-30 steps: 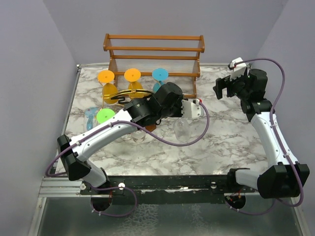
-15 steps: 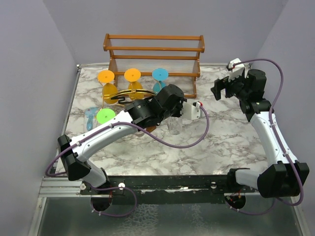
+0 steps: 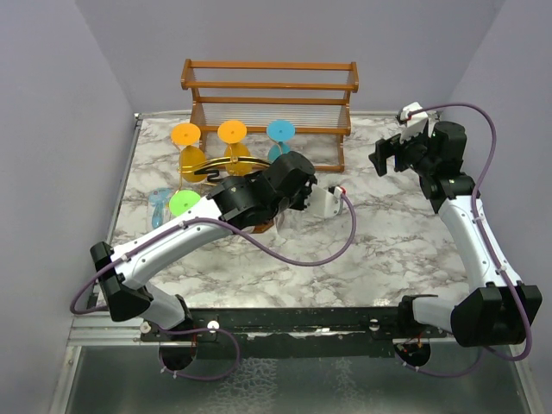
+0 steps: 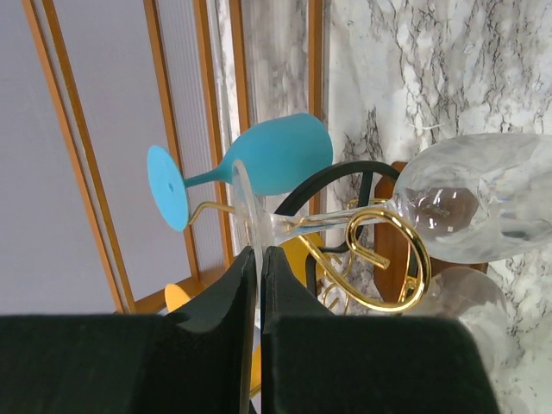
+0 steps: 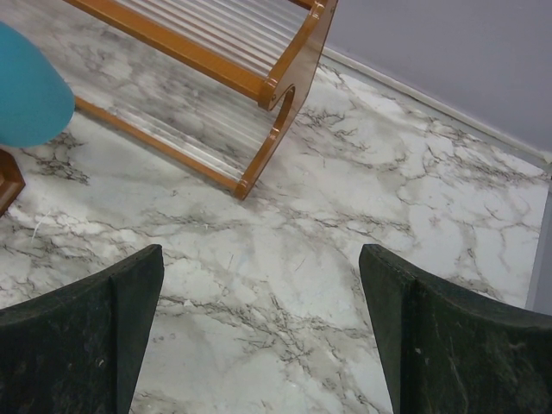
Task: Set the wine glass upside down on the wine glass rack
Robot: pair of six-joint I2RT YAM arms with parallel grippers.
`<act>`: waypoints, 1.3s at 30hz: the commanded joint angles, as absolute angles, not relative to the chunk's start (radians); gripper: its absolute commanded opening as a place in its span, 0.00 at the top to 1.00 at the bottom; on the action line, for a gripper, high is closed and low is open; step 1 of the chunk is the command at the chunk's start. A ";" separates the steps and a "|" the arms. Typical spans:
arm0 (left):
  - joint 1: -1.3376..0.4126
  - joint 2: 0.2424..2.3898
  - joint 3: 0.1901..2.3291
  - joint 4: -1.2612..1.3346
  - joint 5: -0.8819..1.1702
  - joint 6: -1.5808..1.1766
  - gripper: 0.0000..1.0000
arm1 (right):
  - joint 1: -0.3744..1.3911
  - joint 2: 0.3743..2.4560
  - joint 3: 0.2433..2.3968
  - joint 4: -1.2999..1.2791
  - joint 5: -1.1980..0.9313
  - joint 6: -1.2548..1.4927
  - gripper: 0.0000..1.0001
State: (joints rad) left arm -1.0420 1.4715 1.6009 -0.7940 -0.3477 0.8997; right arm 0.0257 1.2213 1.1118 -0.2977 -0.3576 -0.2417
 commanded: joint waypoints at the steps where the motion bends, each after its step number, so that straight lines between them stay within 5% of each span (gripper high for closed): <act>1: -1.049 1.408 1.601 -0.822 -0.352 0.917 1.00 | 0.021 1.224 1.120 -0.283 -0.383 -0.253 0.05; 39: -1.049 1.359 1.675 -0.976 -0.174 0.955 1.00 | 0.017 1.229 1.125 -0.297 -0.396 -0.261 0.05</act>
